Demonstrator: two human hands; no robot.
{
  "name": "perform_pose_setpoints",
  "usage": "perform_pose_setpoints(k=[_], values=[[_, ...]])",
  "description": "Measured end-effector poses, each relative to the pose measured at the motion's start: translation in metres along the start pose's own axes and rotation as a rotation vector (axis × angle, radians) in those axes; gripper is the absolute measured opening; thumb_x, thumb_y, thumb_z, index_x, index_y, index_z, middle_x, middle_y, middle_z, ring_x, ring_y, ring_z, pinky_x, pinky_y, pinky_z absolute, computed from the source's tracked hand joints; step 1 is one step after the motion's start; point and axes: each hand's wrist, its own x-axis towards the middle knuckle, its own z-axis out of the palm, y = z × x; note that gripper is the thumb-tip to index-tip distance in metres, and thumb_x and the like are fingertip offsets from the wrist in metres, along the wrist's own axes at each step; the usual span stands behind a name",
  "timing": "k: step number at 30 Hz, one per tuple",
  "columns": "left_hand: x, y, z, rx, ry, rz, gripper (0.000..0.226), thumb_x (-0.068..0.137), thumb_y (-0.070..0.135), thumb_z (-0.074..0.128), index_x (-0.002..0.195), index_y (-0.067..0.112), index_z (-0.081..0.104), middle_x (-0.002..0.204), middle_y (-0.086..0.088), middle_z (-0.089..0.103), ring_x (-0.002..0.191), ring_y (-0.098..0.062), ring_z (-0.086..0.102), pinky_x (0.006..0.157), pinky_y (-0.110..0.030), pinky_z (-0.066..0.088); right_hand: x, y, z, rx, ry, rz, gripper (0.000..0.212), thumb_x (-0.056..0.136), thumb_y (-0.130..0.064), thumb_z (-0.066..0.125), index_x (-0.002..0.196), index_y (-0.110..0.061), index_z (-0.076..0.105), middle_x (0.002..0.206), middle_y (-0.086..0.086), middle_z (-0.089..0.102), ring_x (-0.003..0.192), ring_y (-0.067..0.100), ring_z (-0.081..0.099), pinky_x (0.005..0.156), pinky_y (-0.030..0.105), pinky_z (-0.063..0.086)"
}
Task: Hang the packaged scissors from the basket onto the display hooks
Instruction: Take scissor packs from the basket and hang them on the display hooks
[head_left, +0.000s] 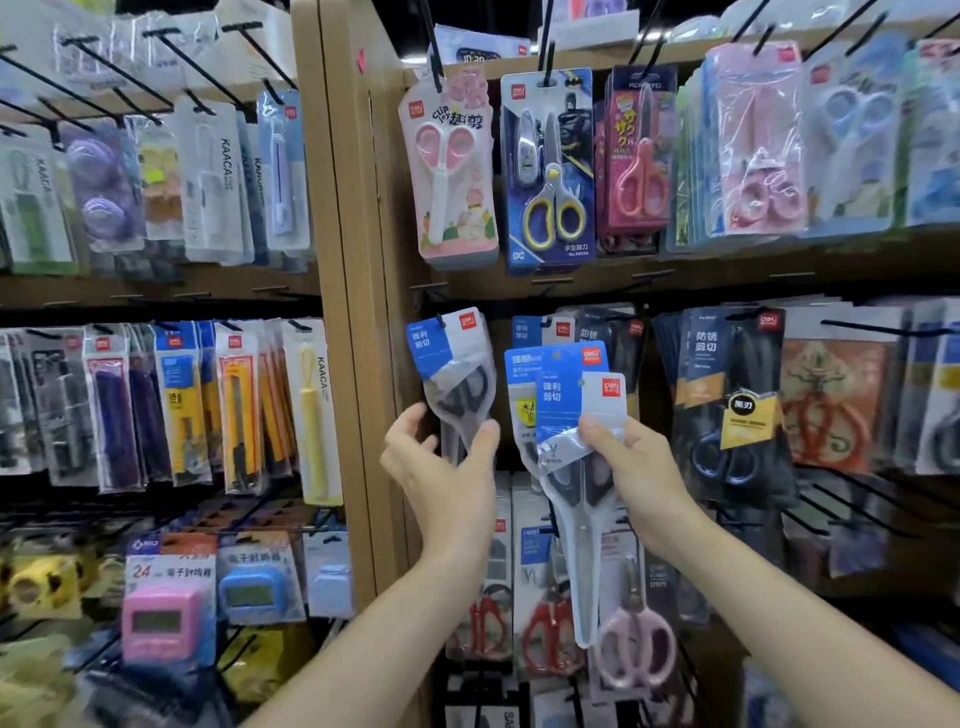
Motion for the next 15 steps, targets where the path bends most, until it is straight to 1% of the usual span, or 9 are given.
perform_pose_setpoints(k=[2,3,4,6,8,10,12,14,15], values=[[0.008,0.01,0.001,0.067,-0.159,0.106,0.044,0.093,0.026,0.076,0.131,0.03,0.054,0.13,0.016,0.053,0.118,0.005,0.052,0.1,-0.021,0.046,-0.003,-0.002,0.002,0.001,-0.047,0.01,0.015,0.103,-0.019,0.061,0.091,-0.015,0.069,0.058,-0.009,0.063,0.064,0.014,0.058,0.062,0.024,0.046],[0.016,0.015,0.002,0.1,-0.236,0.13,0.039,0.094,0.027,0.074,0.129,0.03,0.056,0.126,0.017,0.057,0.116,0.005,0.054,0.096,-0.018,0.047,-0.005,-0.003,0.002,-0.004,-0.078,0.01,0.013,0.103,-0.018,0.06,0.095,-0.015,0.069,0.061,-0.01,0.067,0.066,0.012,0.062,0.063,0.022,0.049],[0.026,0.02,0.002,0.13,-0.31,0.138,0.036,0.096,0.029,0.072,0.128,0.028,0.058,0.125,0.015,0.061,0.117,0.002,0.057,0.092,-0.016,0.049,-0.007,-0.005,0.004,0.002,-0.113,0.013,0.012,0.103,-0.017,0.059,0.101,-0.014,0.07,0.071,-0.009,0.074,0.072,0.009,0.069,0.067,0.02,0.052],[0.043,0.03,0.004,0.158,-0.451,0.112,0.031,0.1,0.03,0.066,0.13,0.023,0.062,0.123,0.006,0.068,0.117,-0.008,0.064,0.079,-0.016,0.055,-0.009,-0.007,0.005,0.005,-0.164,0.025,0.017,0.102,-0.017,0.06,0.115,-0.014,0.071,0.101,-0.002,0.08,0.096,0.012,0.076,0.082,0.025,0.058],[0.054,0.037,0.003,0.129,-0.552,0.076,0.024,0.101,0.024,0.064,0.123,0.016,0.068,0.115,-0.002,0.074,0.108,-0.01,0.072,0.07,-0.017,0.057,-0.01,-0.007,0.005,-0.017,-0.195,0.017,0.021,0.101,-0.018,0.061,0.12,-0.013,0.07,0.112,0.001,0.079,0.107,0.017,0.074,0.093,0.033,0.057],[0.06,0.043,0.002,0.096,-0.61,0.053,0.013,0.1,0.019,0.066,0.108,0.011,0.073,0.102,-0.003,0.079,0.097,-0.011,0.076,0.068,-0.019,0.058,-0.01,-0.009,0.006,-0.015,-0.223,0.017,0.022,0.101,-0.018,0.061,0.121,-0.014,0.07,0.114,0.0,0.078,0.109,0.018,0.073,0.096,0.036,0.057],[0.065,0.047,0.001,0.133,-0.629,0.083,0.008,0.098,0.017,0.07,0.098,0.01,0.075,0.094,-0.003,0.079,0.091,-0.01,0.077,0.068,-0.021,0.059,-0.01,-0.01,0.006,-0.015,-0.256,-0.01,0.022,0.101,-0.015,0.061,0.121,-0.017,0.069,0.115,0.0,0.078,0.108,0.017,0.074,0.093,0.033,0.058],[0.07,0.049,0.0,0.23,-0.584,0.159,0.007,0.095,0.014,0.074,0.089,0.014,0.078,0.086,-0.002,0.078,0.081,-0.007,0.075,0.067,-0.024,0.058,-0.01,-0.012,0.007,-0.006,-0.251,-0.043,0.023,0.101,-0.01,0.06,0.121,-0.018,0.069,0.112,0.001,0.078,0.101,0.016,0.075,0.085,0.028,0.06],[0.073,0.05,-0.002,0.271,-0.536,0.19,0.01,0.094,0.013,0.076,0.084,0.016,0.078,0.083,-0.002,0.078,0.077,-0.009,0.075,0.065,-0.028,0.059,-0.008,-0.013,0.007,0.008,-0.224,-0.051,0.024,0.101,-0.007,0.06,0.12,-0.018,0.069,0.111,0.001,0.079,0.099,0.016,0.075,0.082,0.027,0.06]])
